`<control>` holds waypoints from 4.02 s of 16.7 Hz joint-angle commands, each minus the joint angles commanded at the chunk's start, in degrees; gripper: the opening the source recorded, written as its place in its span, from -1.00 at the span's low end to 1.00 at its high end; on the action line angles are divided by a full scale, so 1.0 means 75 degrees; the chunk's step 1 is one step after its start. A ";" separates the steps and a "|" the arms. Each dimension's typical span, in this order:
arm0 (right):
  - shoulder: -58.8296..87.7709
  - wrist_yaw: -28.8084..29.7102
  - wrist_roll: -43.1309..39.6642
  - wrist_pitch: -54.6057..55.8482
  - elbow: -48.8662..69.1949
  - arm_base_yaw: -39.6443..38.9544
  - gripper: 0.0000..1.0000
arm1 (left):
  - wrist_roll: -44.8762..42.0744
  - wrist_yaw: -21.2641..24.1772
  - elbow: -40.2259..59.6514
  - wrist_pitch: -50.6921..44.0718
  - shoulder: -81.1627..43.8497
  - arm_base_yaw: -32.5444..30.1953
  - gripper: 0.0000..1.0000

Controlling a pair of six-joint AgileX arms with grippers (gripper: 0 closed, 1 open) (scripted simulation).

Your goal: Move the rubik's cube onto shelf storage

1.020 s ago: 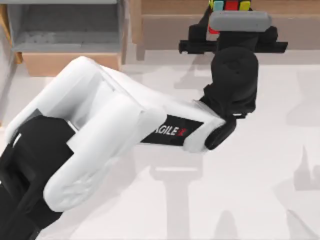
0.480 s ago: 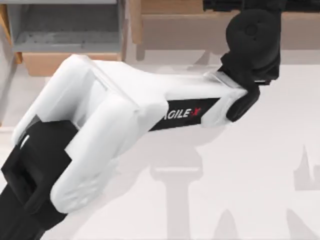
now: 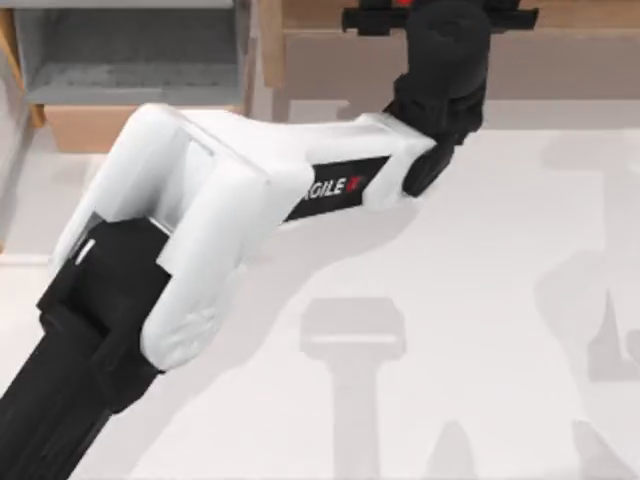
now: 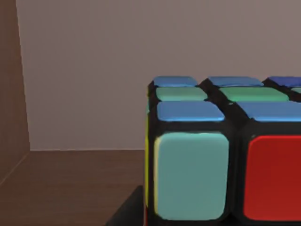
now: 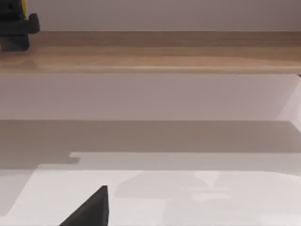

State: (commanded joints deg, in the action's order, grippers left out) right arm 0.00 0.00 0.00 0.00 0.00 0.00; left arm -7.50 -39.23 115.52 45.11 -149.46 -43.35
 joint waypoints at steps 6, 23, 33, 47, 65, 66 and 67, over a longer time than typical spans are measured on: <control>0.0000 0.0000 0.0000 0.0000 0.0000 0.0000 1.00 | 0.0051 -0.0008 0.0060 -0.0055 -0.0041 0.0050 -0.85; 0.0000 0.0000 0.0000 0.0000 0.0000 0.0000 1.00 | 0.0051 -0.0008 0.0060 -0.0055 -0.0041 0.0050 1.00; 0.0000 0.0000 0.0000 0.0000 0.0000 0.0000 1.00 | -0.0911 0.0663 -0.0400 0.0284 0.0767 -0.0360 1.00; 0.0000 0.0000 0.0000 0.0000 0.0000 0.0000 1.00 | -0.8406 0.6165 -0.4489 0.2077 0.5539 0.4505 1.00; 0.0000 0.0000 0.0000 0.0000 0.0000 0.0000 1.00 | -1.1183 1.0972 -1.2006 0.5712 0.4830 1.1355 1.00; 0.0000 0.0000 0.0000 0.0000 0.0000 0.0000 1.00 | -1.1158 1.1037 -1.2053 0.5748 0.4731 1.1285 1.00; 0.0000 0.0000 0.0000 0.0000 0.0000 0.0000 1.00 | -1.1153 1.1048 -1.2061 0.5754 0.4715 1.1273 1.00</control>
State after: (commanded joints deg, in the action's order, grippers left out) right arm 0.00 0.00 0.00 0.00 0.00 0.00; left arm -91.15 43.63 25.07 88.27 -114.10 41.20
